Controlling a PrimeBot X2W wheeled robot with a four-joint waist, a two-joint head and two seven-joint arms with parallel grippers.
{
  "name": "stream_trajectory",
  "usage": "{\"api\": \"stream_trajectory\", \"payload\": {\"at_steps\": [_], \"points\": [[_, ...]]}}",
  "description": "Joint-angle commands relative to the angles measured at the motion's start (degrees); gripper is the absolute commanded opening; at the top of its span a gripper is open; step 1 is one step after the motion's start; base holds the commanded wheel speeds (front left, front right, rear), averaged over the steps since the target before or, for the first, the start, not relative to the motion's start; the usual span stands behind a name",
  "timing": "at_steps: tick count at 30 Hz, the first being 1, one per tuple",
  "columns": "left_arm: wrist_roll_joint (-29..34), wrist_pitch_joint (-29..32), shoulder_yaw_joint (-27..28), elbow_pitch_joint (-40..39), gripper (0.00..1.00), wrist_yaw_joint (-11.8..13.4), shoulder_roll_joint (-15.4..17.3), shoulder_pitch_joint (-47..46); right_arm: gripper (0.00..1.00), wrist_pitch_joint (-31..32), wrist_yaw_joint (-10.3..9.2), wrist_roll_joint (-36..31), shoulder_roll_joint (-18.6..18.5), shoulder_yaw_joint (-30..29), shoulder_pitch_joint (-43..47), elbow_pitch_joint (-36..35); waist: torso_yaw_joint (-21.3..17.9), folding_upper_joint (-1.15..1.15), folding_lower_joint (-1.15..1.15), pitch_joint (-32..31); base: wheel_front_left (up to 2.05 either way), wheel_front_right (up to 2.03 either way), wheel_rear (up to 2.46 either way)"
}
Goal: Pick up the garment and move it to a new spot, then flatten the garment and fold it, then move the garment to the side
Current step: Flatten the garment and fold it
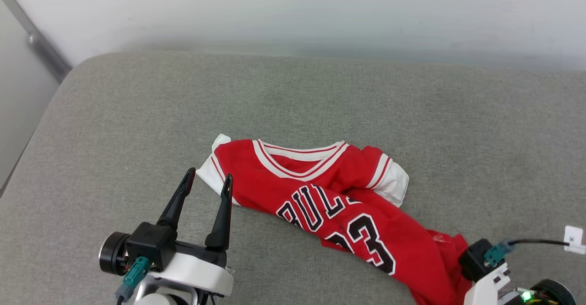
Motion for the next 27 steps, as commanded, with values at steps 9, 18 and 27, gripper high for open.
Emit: {"api": "stream_trajectory", "payload": {"at_steps": [9,18,27], "points": [[0.67,-0.15,0.58,0.39,1.0,-0.49,-0.39,0.8,1.0,-0.26,-0.02,-1.96,2.27,-3.15,-1.53,-3.73,0.83,0.0,0.0,-0.77,0.0,0.0,0.0],[0.93,-0.15,0.34,-0.36,1.0,-0.7,-0.72,-0.06,1.0,8.68,-0.02,1.71,5.11,-10.0,-12.31,-8.37,2.16,0.0,0.0,1.03,0.0,0.0,0.0],[0.36,-0.15,-0.21,-0.04,1.0,-0.9,-1.22,-2.78,1.0,7.36,-0.02,-3.28,10.77,-10.14,-24.08,10.2,7.48,0.0,0.0,6.11,0.0,0.0,0.0]]}}
